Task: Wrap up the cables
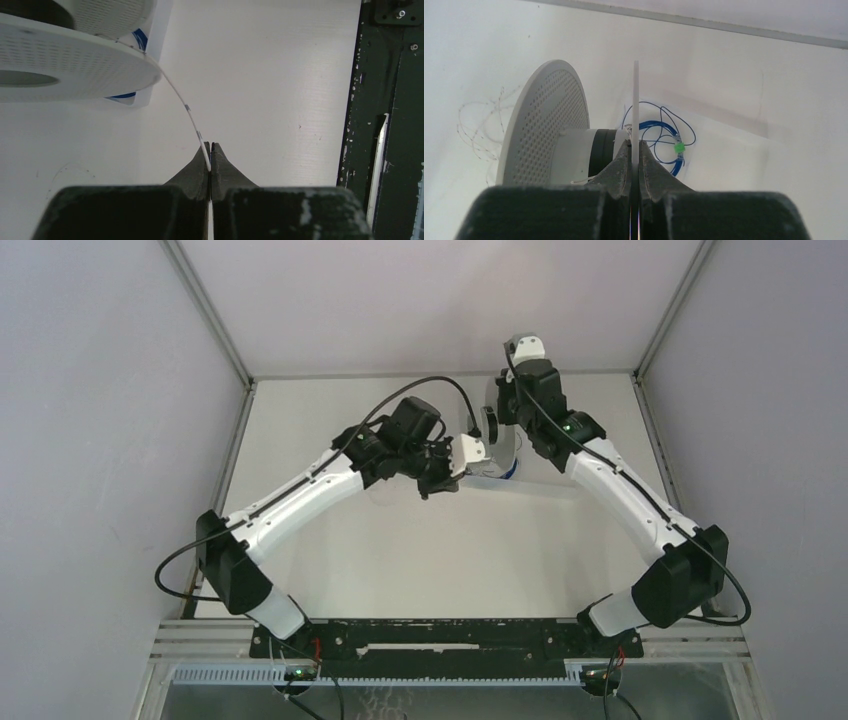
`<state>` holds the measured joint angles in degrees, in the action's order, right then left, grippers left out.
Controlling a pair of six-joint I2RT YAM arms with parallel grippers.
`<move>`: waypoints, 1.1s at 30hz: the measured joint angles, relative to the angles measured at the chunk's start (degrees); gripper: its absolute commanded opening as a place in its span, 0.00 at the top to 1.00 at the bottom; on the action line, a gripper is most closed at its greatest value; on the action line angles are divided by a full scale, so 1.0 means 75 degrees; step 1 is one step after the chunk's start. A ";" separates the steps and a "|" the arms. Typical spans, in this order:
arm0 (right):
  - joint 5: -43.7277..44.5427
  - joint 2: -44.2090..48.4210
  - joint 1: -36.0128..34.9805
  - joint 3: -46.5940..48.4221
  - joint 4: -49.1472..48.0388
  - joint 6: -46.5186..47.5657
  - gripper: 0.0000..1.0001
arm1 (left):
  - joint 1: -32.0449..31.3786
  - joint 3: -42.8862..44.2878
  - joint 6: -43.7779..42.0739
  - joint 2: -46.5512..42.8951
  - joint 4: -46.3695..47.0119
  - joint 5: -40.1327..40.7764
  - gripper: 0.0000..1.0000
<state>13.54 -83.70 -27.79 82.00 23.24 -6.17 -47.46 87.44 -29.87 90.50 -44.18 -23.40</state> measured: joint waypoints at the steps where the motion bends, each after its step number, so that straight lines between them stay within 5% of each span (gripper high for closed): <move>1: 0.0023 0.0000 -0.0064 -0.0070 -0.0047 0.0096 1.00 | 0.0073 0.0093 0.0006 0.0000 -0.0050 -0.0047 1.00; 12: -0.0029 0.0000 -0.0711 -0.0641 -0.0513 0.0874 1.00 | 0.1102 0.1116 0.0417 0.0055 -0.0516 -0.0938 1.00; 33: -0.0938 0.0017 -0.0903 -0.1198 -0.0889 0.1985 1.00 | 0.1775 0.1897 0.0784 0.0877 -0.1189 -0.1676 0.95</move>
<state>6.50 -83.57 -34.57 73.01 16.58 8.71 -34.15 101.67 -23.99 97.08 -53.10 -35.97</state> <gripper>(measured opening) 0.071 0.023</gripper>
